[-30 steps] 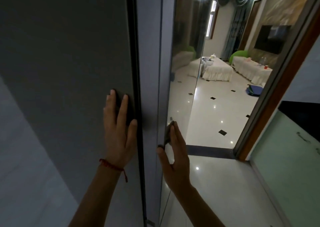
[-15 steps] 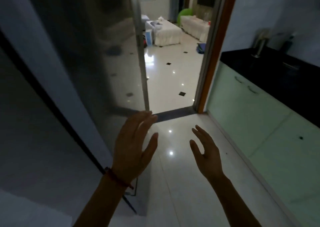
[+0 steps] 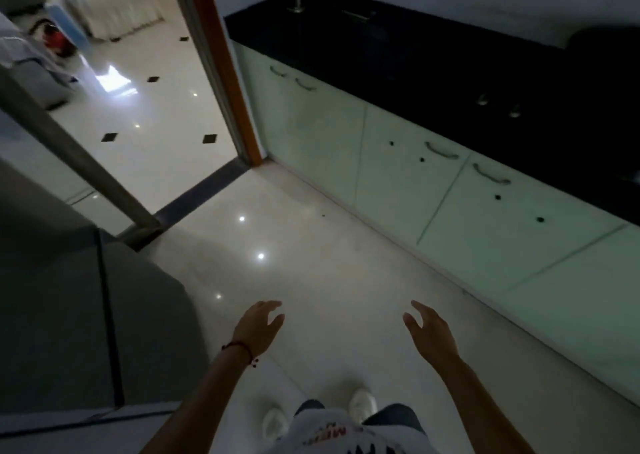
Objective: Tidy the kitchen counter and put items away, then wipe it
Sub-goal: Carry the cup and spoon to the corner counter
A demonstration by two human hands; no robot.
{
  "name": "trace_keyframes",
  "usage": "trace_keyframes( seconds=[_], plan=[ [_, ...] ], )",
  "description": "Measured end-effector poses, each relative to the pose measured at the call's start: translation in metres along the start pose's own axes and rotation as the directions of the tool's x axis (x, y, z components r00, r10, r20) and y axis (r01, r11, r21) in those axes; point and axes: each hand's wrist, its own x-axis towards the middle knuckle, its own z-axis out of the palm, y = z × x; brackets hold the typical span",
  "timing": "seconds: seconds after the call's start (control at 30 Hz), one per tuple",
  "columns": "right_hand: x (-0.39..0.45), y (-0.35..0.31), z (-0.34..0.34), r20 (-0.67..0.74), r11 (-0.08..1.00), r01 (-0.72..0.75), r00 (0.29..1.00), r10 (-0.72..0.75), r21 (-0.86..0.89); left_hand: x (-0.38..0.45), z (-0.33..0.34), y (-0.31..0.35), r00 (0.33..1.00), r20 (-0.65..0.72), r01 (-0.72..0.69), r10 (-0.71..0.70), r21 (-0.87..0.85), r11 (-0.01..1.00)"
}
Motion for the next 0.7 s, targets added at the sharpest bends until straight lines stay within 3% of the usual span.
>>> trace_keyframes(
  seconds=[0.17, 0.3, 0.57, 0.7],
  plan=[
    [-0.01, 0.102, -0.039, -0.021, 0.957, -0.267, 0.962, 0.271, 0.11, 0.031, 0.05, 0.073, 0.987, 0.161, 0.03, -0.029, -0.005, 1.0],
    [-0.029, 0.156, -0.051, -0.058, 0.868, -0.421, 0.891, 0.45, 0.263, 0.065, 0.074, 0.129, 0.964, 0.265, -0.048, 0.02, 0.1, 0.994],
    [-0.048, 0.214, -0.064, -0.124, 0.652, -0.549, 0.708, 0.696, 0.523, 0.134, 0.129, 0.225, 0.879, 0.471, -0.179, 0.072, 0.187, 0.966],
    [-0.041, 0.23, -0.078, -0.143, 0.518, -0.558, 0.579, 0.803, 0.649, 0.167, 0.163, 0.296, 0.791, 0.592, -0.341, 0.152, 0.221, 0.914]
  ],
)
